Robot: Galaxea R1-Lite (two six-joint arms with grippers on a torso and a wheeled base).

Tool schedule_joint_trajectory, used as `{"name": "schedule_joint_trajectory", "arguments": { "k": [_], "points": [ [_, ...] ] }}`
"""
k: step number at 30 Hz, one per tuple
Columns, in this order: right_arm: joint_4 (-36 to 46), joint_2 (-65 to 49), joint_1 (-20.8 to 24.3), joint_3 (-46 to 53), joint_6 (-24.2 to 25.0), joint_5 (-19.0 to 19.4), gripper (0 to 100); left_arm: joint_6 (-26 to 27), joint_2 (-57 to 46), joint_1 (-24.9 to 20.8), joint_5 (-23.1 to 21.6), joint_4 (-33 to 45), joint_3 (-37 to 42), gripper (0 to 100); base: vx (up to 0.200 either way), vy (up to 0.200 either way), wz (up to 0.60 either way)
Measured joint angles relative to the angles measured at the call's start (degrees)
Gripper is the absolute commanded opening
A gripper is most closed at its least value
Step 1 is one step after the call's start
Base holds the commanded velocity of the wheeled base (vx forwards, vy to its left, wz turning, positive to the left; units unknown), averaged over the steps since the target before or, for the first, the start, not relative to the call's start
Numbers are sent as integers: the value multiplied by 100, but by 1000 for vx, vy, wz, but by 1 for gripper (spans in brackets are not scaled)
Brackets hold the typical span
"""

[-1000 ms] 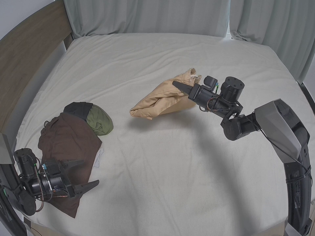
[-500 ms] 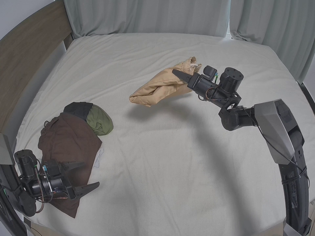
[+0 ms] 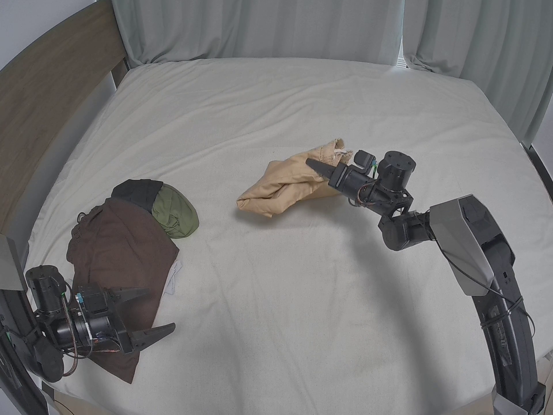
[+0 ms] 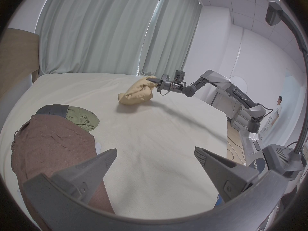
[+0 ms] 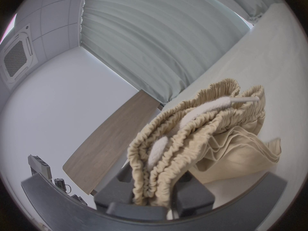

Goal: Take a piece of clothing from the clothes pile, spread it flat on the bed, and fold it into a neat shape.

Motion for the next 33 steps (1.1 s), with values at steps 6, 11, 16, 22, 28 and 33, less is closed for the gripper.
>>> {"name": "schedule_joint_trajectory", "arguments": {
  "k": [6, 11, 16, 22, 28, 33],
  "points": [
    [-399, -134, -16, 1012, -84, 0, 0, 0, 6, -2, 0, 0, 2, 100, 0, 0, 0],
    [-934, -295, -20, 1910, -172, -1, 0, 0, 6, -28, 0, 0, 2, 100, 0, 0, 0],
    [-1593, -369, -29, 2651, -216, -4, 0, 2, 2, -55, -2, -2, 7, 100, 0, 0, 0],
    [-1937, -247, -83, 3010, -227, -1, 0, 2, 2, -72, 0, -2, 11, 100, 0, 0, 0],
    [-1954, -151, -112, 3066, -224, -1, 0, 2, 0, -124, 7, 0, 11, 100, 0, 0, 0],
    [-1949, -135, -121, 3071, -227, -1, 100, 2, 0, -132, 9, 0, 11, 100, 0, 0, 0]
  ]
}}
